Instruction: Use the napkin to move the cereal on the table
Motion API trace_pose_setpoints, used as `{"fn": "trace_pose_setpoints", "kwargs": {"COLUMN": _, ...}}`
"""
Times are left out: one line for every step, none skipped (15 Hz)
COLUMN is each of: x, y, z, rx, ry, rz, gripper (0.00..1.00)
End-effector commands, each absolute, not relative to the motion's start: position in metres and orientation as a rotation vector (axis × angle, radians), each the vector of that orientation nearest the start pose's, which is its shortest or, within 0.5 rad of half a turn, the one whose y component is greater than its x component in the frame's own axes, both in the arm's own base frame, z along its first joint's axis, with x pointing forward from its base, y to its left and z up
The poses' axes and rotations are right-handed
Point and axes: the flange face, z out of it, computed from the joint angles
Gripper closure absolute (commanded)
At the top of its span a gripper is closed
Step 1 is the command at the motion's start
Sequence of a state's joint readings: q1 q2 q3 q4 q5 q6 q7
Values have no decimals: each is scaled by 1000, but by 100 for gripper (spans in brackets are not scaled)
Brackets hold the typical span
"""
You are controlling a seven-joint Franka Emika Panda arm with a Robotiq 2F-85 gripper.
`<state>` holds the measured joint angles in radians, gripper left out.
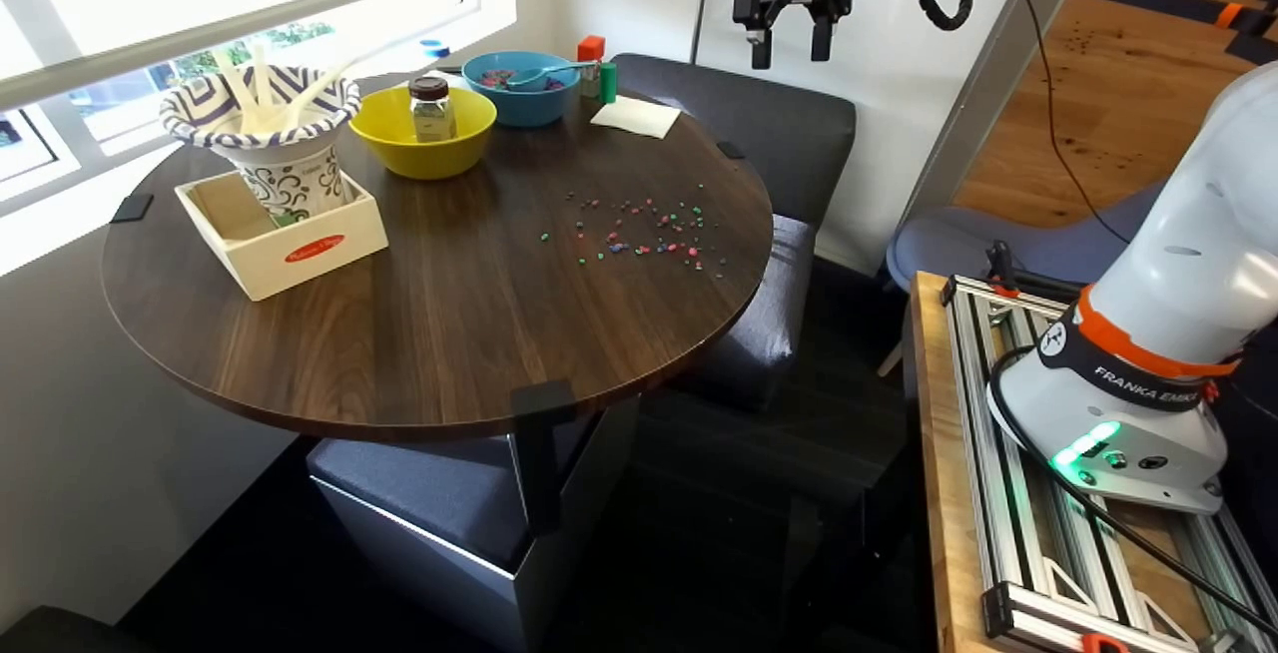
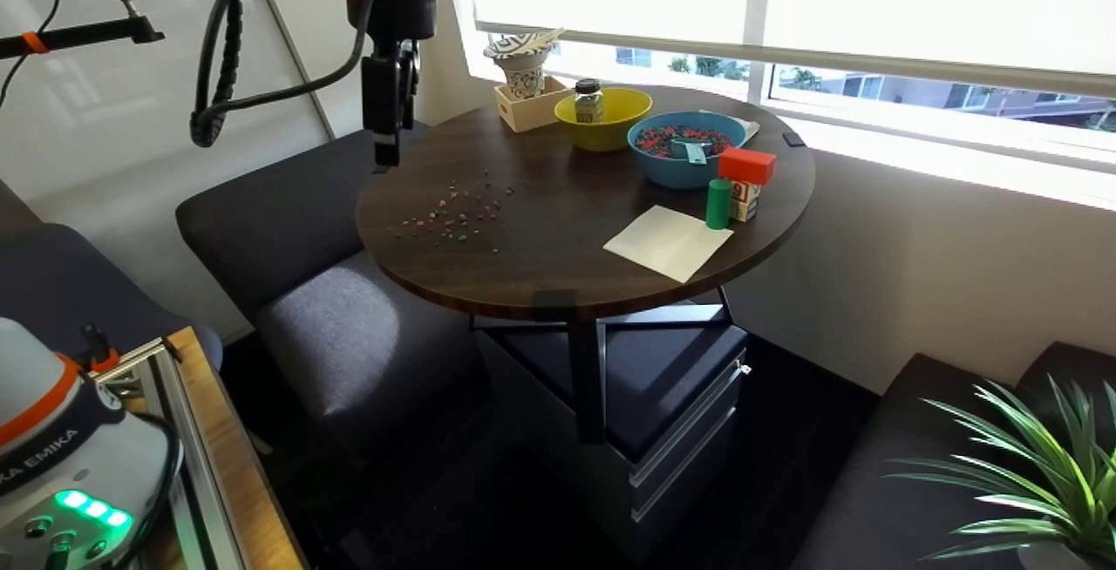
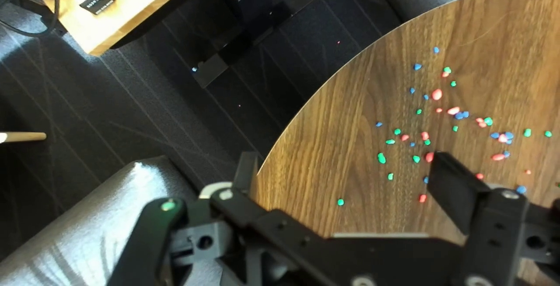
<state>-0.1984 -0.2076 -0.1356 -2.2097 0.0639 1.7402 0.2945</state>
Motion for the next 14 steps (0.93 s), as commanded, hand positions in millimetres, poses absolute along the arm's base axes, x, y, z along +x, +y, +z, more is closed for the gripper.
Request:
{"fn": "trace_pose_setpoints", "kwargs": {"x": 433, "y": -146, "z": 448, "rx": -2868, "ry": 952, "rz": 399, "gripper": 0}}
{"fn": "trace_pose_setpoints", "kwargs": {"x": 436, "y": -150, "z": 447, "rx": -2880, "ry": 996, "rz": 348, "gripper": 0}}
{"fn": "trace_pose_setpoints", "kwargs": {"x": 443, "y": -160, "z": 449, "rx": -2907, "ry": 1011, "rz": 174, "gripper": 0}}
{"fn": "trace_pose_setpoints", "kwargs": {"x": 451, "y": -168, "z": 448, "rx": -2930, "ry": 1030, "rz": 105, "gripper": 0}}
{"fn": "trace_pose_setpoints", "kwargs": {"x": 465, "y": -182, "z": 446, "rx": -2965, "ry": 1033, "rz": 9, "gripper": 0}}
{"fn": "trace_pose_setpoints", "kwargs": {"x": 476, "y": -195, "z": 444, "rx": -2990, "ry": 1045, "rz": -93, "gripper": 0}}
{"fn": "trace_pose_setpoints", "kwargs": {"x": 486, "y": -207, "z": 441, "rx": -3013, "ry": 1059, "rz": -193, "gripper": 0}}
{"fn": "trace_pose_setpoints", "kwargs": {"x": 497, "y": -220, "z": 436, "rx": -3054, "ry": 1057, "rz": -278, "gripper": 0}}
{"fn": "trace_pose_setpoints", "kwargs": {"x": 508, "y": -234, "z": 431, "rx": -3099, "ry": 1036, "rz": -339, "gripper": 0}}
{"fn": "trace_pose_setpoints", "kwargs": {"x": 517, "y": -245, "z": 427, "rx": -3133, "ry": 1021, "rz": -386, "gripper": 0}}
{"fn": "trace_pose_setpoints", "kwargs": {"x": 528, "y": -256, "z": 421, "rx": -3181, "ry": 1002, "rz": -418, "gripper": 0}}
{"fn": "trace_pose_setpoints", "kwargs": {"x": 540, "y": -266, "z": 415, "rx": -3219, "ry": 979, "rz": -445, "gripper": 0}}
{"fn": "trace_pose_setpoints", "kwargs": {"x": 552, "y": -274, "z": 410, "rx": -3249, "ry": 937, "rz": -447, "gripper": 0}}
{"fn": "trace_pose_setpoints", "kwargs": {"x": 561, "y": -277, "z": 405, "rx": -3262, "ry": 902, "rz": -437, "gripper": 0}}
